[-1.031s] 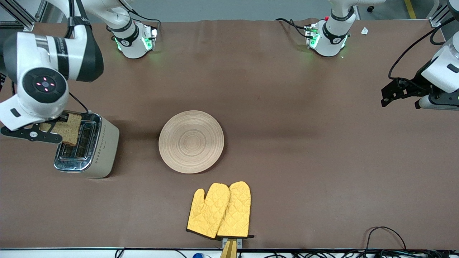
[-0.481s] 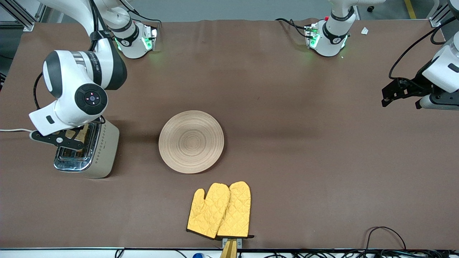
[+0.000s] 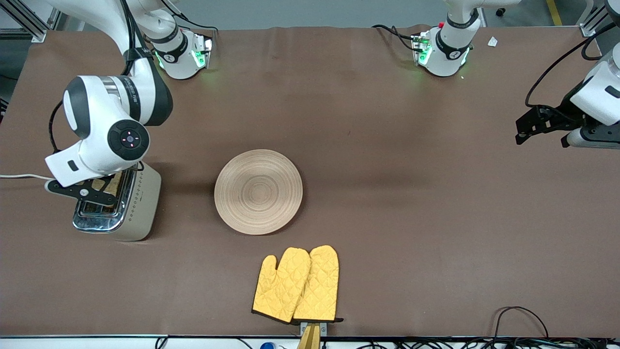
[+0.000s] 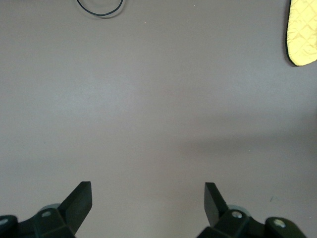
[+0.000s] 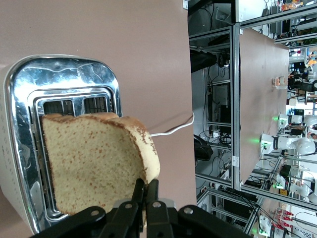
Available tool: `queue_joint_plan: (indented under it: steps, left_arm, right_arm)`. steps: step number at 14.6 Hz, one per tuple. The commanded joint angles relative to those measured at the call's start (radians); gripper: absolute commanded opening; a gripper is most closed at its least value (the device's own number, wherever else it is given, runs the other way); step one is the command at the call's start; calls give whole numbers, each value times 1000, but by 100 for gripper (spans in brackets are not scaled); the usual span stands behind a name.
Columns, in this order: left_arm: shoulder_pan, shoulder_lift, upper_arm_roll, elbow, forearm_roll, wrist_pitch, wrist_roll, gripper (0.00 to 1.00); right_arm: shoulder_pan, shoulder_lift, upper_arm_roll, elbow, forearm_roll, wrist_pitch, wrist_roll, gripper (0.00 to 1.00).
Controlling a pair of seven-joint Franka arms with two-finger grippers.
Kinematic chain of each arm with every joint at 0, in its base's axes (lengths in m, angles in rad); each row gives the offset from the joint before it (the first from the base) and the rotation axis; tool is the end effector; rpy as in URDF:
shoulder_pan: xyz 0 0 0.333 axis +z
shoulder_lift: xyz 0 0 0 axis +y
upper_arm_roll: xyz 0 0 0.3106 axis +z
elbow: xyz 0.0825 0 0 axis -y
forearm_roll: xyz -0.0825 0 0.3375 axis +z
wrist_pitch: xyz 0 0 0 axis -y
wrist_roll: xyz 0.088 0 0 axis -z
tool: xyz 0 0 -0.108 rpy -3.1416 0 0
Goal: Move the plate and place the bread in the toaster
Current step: 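Align the bread slice with the toaster slot using the right gripper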
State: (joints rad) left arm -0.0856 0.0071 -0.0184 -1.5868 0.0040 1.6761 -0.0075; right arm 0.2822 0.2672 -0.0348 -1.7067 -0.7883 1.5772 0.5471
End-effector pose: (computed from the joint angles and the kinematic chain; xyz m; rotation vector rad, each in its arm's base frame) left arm 0.5178 -0.0536 0.6173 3.1345 -0.1518 0.1292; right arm 0.5576 0.0641 0.4506 2.2671 -0.1452 -0.0519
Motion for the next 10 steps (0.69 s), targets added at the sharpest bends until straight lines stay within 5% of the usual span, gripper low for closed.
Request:
queue_joint_plan:
  steps: [1, 10]
  left_arm:
    - [-5, 8, 2, 21, 13, -9, -15, 100]
    - [-6, 7, 2, 19, 13, -9, -20, 100]
  right_arm:
    - [-11, -13, 6, -28, -26, 20, 40, 0]
    - [-21, -16, 4, -60, -26, 37, 56, 0]
